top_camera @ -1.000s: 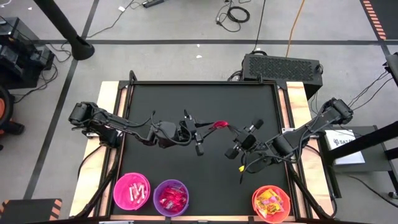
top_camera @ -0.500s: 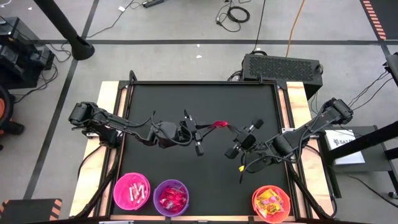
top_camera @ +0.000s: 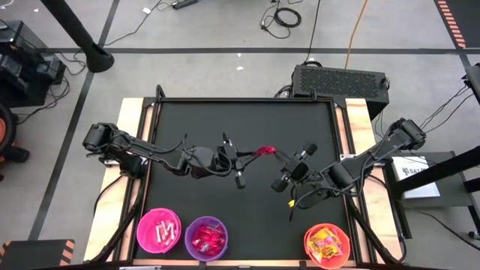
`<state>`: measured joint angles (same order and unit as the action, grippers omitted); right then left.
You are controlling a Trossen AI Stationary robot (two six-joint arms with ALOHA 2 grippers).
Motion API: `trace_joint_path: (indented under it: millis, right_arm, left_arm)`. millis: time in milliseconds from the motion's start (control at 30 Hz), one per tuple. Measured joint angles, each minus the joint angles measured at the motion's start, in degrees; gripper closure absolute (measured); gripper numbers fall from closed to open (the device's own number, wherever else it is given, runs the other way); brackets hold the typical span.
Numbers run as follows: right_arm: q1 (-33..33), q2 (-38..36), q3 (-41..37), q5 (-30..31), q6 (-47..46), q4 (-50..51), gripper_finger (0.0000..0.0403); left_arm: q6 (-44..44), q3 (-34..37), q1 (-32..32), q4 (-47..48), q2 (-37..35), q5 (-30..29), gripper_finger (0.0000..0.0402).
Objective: Sort candy by brand, put in halloween buckets
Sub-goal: Put the red candy into the violet bucket
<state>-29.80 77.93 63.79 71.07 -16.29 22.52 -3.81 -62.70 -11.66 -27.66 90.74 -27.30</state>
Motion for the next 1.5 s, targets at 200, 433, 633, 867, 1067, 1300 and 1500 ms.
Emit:
trace_joint_path:
  millis: [200, 433, 633, 867, 1067, 1300, 1500]
  right_arm:
    - [0.1, -0.8, 0.0, -7.4, -0.5, 0.1, 0.0284]
    - [-0.9, -2.1, 0.0, -8.4, -0.6, 0.5, 0.0182]
    - [-3.1, -5.0, 0.0, -8.0, -2.3, 5.4, 0.0139]
    - [-4.7, -8.6, 0.0, -8.0, -16.7, 20.2, 0.0135]
    - [-5.2, -8.6, 0.0, -8.4, -28.1, 32.5, 0.0142]
    - [-5.2, -7.3, 0.0, -8.5, -32.2, 37.4, 0.0149]
    - [-5.2, -7.2, 0.0, -9.7, -32.2, 37.5, 0.015]
  left_arm:
    - [0.0, 0.0, 0.0, 0.1, 0.0, 0.1, 0.0352]
    - [-0.1, 0.0, 0.0, 0.6, 0.0, 0.2, 0.0352]
    - [-0.1, 0.0, 0.0, 1.0, 0.0, 0.6, 0.0352]
    - [0.0, 0.0, -0.1, 1.1, -0.6, 3.3, 0.0352]
    - [-0.3, 0.0, -0.6, 1.7, -2.7, 3.3, 0.0353]
    - [-2.7, 0.0, -0.7, -2.0, -8.4, 2.8, 0.0353]
    - [-5.8, 0.0, -0.7, -5.5, -12.8, 2.9, 0.0353]
